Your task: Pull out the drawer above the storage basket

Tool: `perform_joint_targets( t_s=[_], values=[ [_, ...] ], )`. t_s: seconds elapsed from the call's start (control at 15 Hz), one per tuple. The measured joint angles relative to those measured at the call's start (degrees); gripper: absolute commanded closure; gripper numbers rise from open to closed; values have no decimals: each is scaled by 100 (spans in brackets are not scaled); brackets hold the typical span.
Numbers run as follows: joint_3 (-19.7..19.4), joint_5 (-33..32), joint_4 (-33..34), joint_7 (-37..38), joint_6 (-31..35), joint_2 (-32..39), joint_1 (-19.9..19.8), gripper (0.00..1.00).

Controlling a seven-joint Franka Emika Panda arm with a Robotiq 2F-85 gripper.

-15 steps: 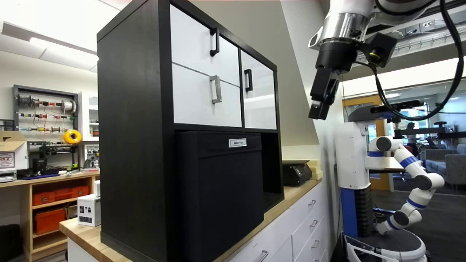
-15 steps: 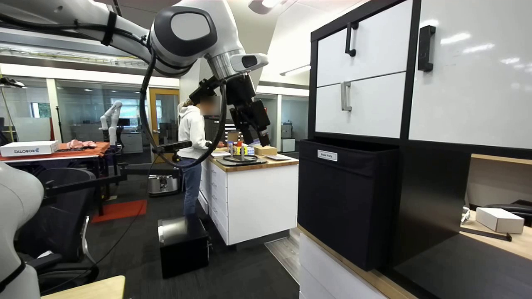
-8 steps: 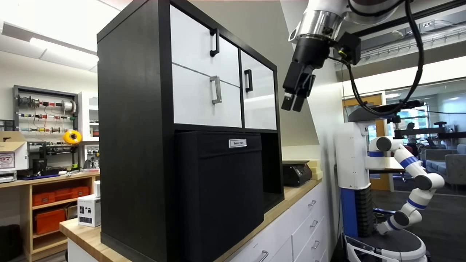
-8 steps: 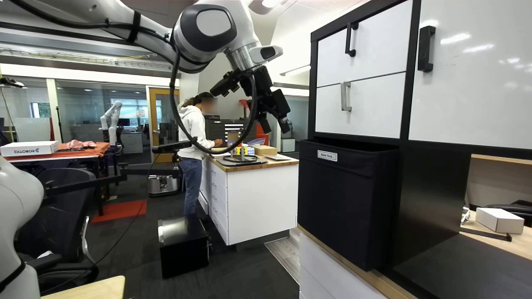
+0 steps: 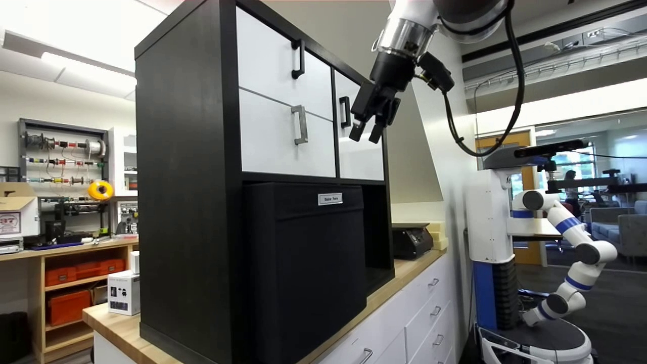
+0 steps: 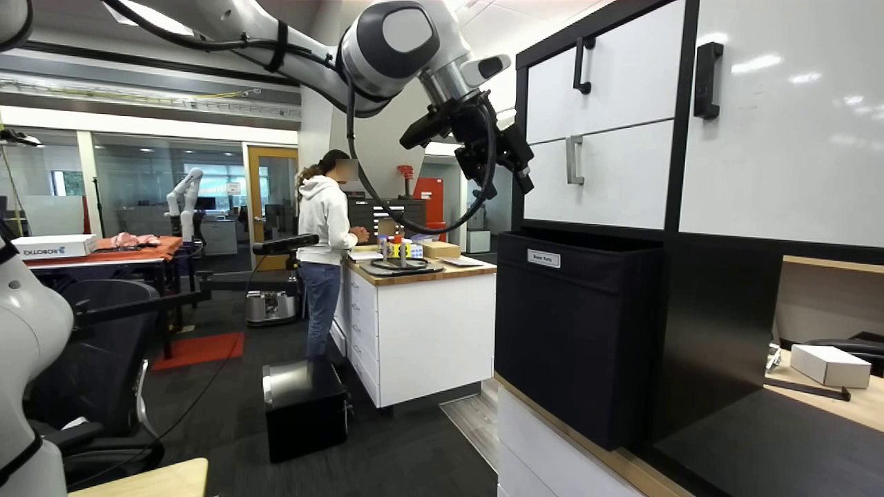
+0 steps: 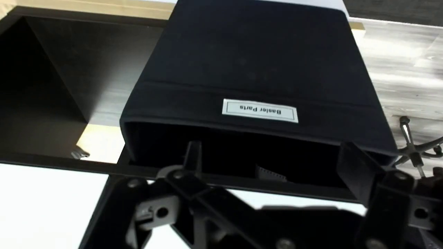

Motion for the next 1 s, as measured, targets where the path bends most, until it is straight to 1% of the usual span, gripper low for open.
perform_joint_targets(
  t_s=[0.47, 0.73, 1.0],
  values=[
    [-172, 0, 1049, -9, 564, 859, -4, 0],
    [-188, 24, 1642, -10, 644, 1294, 2, 0],
    [-166, 101, 2057, -10, 644, 1580, 42, 0]
  ],
)
